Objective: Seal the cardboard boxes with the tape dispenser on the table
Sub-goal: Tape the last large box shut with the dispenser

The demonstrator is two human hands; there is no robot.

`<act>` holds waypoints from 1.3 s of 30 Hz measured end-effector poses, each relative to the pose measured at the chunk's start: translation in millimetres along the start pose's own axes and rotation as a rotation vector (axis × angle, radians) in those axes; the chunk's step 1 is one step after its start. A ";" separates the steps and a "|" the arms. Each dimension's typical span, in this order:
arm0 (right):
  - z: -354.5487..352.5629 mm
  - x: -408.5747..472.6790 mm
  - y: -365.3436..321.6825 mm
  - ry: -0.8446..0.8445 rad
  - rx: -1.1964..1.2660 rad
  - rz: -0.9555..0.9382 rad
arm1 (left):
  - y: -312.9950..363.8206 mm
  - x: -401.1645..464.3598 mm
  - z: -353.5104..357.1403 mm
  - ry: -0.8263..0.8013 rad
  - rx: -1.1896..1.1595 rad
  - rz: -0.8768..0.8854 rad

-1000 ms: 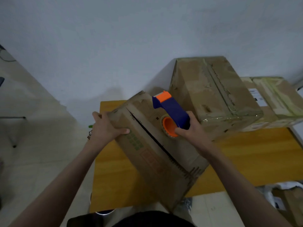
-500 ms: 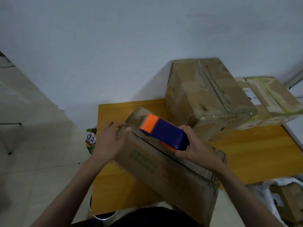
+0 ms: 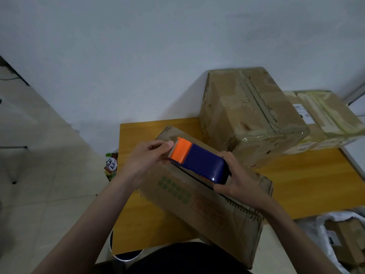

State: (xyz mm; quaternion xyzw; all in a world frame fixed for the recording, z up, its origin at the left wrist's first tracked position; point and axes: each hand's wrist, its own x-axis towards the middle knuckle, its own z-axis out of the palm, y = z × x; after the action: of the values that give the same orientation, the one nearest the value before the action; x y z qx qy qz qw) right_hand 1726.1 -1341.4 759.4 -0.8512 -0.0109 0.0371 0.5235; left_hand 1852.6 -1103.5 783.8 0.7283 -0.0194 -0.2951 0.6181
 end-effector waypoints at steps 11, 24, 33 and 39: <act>4.2 3.1 -20.8 -0.006 -0.046 -0.049 | -2.9 19.3 -3.6 0.153 0.097 -0.059; 19.8 11.6 -11.7 0.084 -0.072 0.085 | -14.1 75.4 -63.1 0.268 0.244 0.028; 38.6 28.4 -5.6 0.028 -0.047 0.182 | -38.5 93.0 -69.6 0.328 0.366 0.007; 39.5 31.2 -4.3 -0.018 -0.072 0.231 | -47.2 99.2 -69.6 0.313 0.333 -0.040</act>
State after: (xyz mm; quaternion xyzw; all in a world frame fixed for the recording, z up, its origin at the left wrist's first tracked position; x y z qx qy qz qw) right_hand 1754.3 -1302.5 743.9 -0.8647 0.0814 0.1042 0.4846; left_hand 1950.1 -1069.5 704.9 0.8573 0.0427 -0.1835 0.4791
